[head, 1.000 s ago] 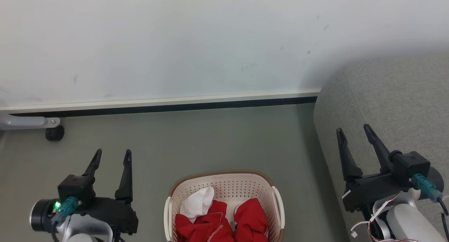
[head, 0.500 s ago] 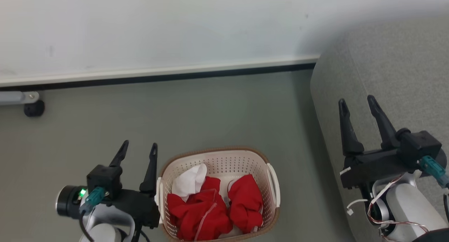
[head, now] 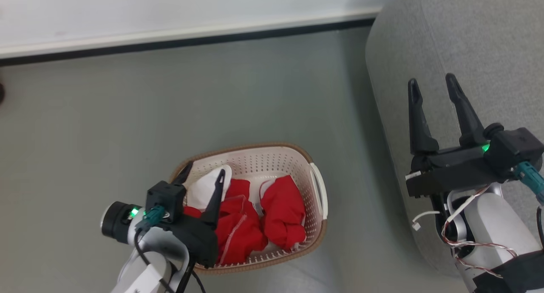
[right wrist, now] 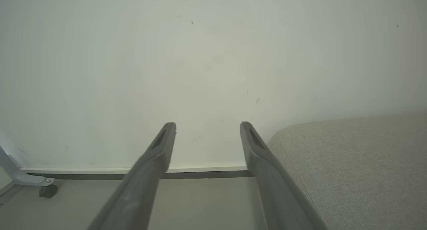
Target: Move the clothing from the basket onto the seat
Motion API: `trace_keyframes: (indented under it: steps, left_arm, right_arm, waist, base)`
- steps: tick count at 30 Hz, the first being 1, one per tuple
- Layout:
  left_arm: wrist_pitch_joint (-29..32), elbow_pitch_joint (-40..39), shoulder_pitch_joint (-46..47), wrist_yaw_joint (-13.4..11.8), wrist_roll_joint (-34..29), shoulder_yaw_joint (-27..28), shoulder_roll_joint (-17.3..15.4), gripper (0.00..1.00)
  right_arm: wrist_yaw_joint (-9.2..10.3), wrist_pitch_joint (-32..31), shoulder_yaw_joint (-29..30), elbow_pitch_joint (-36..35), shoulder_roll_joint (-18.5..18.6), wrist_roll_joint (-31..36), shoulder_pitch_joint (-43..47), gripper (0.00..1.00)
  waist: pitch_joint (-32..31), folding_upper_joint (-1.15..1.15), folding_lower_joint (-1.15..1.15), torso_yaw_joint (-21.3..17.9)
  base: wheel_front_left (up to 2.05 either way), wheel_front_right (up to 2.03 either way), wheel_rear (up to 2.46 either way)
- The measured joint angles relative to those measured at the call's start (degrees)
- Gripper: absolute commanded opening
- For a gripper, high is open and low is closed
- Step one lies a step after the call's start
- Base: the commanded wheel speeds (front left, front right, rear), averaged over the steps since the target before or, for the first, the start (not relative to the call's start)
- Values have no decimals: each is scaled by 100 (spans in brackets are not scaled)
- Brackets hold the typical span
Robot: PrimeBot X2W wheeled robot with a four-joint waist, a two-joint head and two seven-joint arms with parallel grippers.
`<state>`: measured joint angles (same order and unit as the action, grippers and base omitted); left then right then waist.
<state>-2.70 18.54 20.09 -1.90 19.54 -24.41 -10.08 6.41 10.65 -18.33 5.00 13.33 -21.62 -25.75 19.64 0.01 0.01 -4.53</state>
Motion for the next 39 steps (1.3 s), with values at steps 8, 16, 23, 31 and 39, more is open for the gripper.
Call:
trace_keyframes:
  steps: [8,16,23,31,39]
  left_arm:
    - [198,560,359,307,-101,-300,130,100]
    - [466,1148,620,559,-124,-483,162,100]
    - [682,1593,845,702,-92,-579,301,100]
    - [824,2018,1139,754,-68,-611,316,100]
    - [892,2432,1484,800,163,-515,339,100]
  right_arm:
    - [14,4,4,-103,-101,44,-300,100]
    - [21,56,0,-146,-265,47,-496,100]
    - [22,111,3,-200,-368,67,-566,100]
    - [22,167,-1,-227,-478,74,-670,100]
    - [22,207,-22,-224,-580,74,-679,100]
  waist:
    - [504,0,-1,-255]
    - [955,0,-1,-537]
    - [1308,0,-1,-782]
    - [1663,1,-1,-1040]
    - [1955,0,0,-1249]
  base:
    - [0,0,0]
    - [0,0,0]
    - [0,0,0]
    - [0,0,0]
    - [0,0,0]
